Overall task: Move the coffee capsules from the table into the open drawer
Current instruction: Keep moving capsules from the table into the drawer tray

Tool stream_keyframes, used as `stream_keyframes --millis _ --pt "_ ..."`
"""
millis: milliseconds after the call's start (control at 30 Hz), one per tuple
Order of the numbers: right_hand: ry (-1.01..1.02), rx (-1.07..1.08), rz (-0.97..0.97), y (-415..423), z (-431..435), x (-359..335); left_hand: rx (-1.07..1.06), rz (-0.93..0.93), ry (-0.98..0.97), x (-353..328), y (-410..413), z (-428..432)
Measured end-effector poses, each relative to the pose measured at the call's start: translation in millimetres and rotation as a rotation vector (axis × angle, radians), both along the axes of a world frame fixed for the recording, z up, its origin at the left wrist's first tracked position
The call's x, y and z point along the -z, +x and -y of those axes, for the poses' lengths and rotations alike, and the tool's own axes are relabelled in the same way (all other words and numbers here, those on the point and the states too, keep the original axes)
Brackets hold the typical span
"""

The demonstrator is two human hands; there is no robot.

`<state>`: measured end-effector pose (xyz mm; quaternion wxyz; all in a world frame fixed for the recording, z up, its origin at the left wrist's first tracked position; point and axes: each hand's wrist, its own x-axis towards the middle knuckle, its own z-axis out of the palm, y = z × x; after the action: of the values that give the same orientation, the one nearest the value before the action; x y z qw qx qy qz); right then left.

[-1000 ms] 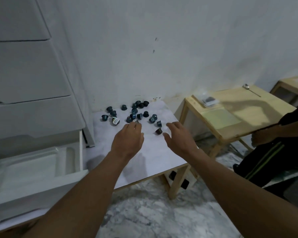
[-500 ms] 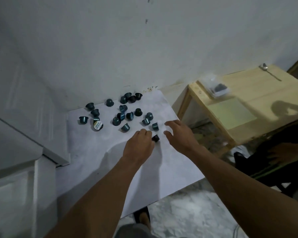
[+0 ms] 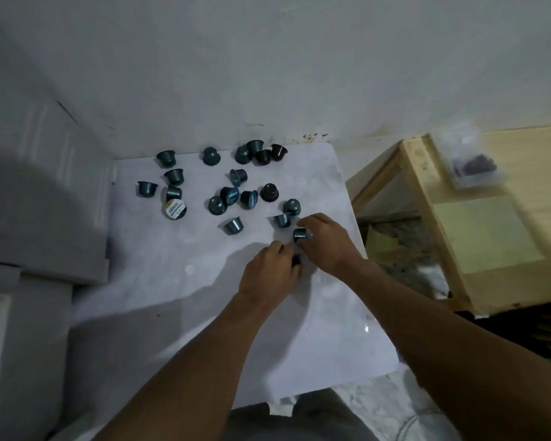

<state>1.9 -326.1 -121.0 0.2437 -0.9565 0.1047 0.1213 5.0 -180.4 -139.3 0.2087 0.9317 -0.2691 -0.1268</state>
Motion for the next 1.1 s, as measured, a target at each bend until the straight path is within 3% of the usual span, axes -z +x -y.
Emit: stream_keyframes --millis 167,533,800,1100 --pt "0.020 -0.112 -0.001 8.0 14.4 7.4 -0.111 -0.092 -0.046 -0.8 -7.1 9.4" --pt "0.049 -0.288 0.048 -1.9 31.2 -12.2 -0.586 -0.138 -0.154 -24.1 -40.3 10.4" --pt "0.042 -0.435 0.180 -6.1 -1.8 -61.1 -0.762 0.027 -0.270 -67.4 -54.6 -24.5" --pt "0.033 -0.521 0.335 -31.5 -98.1 -123.3 -0.886 0.188 -0.385 -132.6 -100.5 -119.2"
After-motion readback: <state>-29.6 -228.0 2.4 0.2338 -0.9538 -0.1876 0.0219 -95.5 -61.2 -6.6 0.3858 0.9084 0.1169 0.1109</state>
